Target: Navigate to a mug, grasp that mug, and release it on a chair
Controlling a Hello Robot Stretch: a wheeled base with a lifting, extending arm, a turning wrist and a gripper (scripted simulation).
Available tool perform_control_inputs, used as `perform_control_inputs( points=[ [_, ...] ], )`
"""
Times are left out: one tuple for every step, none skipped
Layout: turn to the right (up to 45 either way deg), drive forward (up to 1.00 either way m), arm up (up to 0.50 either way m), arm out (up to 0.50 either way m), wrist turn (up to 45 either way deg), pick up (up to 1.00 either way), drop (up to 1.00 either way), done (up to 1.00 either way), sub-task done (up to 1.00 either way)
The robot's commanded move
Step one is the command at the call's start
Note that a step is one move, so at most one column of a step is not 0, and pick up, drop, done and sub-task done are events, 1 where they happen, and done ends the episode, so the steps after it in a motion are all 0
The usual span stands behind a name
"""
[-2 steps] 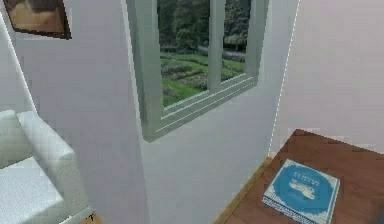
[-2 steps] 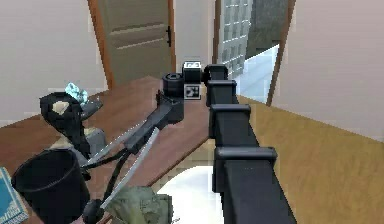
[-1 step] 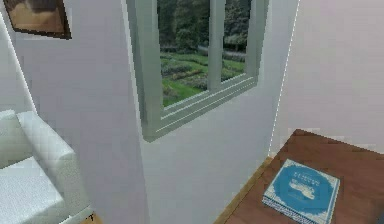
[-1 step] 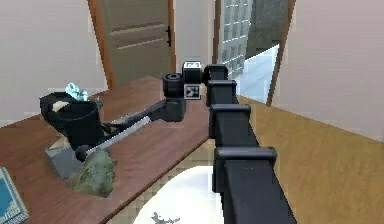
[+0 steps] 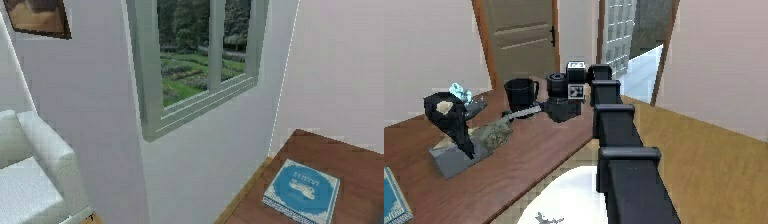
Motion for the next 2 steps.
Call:
perform_control_inputs(
  points=[
    [0.0,0.0,0.0,0.0,30.0,0.0,0.0,0.0,0.0],
    [0.0,0.0,-0.32,0.0,0.0,0.0,0.0,0.0,0.0]
  ],
)
